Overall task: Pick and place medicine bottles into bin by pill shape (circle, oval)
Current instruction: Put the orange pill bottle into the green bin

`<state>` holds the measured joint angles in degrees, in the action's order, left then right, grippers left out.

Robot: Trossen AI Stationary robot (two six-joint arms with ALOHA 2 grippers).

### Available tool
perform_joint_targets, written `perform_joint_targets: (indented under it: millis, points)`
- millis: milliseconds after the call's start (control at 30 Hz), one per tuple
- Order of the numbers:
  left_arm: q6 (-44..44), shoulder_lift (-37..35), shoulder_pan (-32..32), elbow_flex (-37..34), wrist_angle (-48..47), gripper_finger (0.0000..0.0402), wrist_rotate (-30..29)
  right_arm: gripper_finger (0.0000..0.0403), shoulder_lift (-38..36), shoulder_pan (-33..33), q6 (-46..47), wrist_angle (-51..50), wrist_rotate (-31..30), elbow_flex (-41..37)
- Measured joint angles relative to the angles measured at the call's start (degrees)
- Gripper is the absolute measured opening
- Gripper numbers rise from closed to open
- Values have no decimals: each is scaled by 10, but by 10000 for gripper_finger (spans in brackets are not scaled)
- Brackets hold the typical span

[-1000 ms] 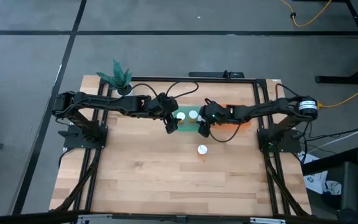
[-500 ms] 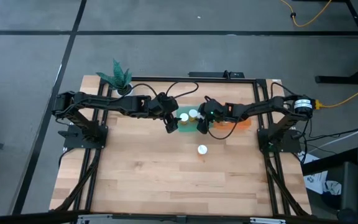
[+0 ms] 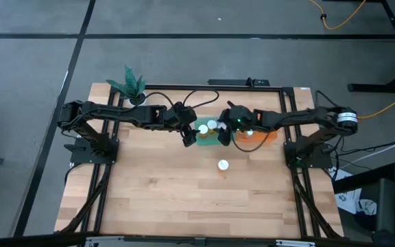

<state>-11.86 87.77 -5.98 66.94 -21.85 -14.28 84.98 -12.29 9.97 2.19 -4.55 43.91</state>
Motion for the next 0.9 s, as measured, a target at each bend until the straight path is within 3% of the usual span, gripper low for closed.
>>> perform_joint_targets:
  millis: [267, 467, 600, 800, 900]
  points:
    - [0, 0, 0, 0, 0, 308, 0, 231, -105, 104, -11, -125, 41, 2]
    - [0, 0, 0, 0, 0, 308, 0, 231, -119, 214, 2, -217, 43, 0]
    - [0, 0, 0, 0, 0, 308, 0, 231, -118, 266, 35, -216, 35, -19]
    - [0, 0, 0, 0, 0, 308, 0, 231, -117, 310, 110, -210, -34, -66]
    - [0, 0, 0, 0, 0, 308, 0, 231, -112, 319, 129, -159, -59, -103]
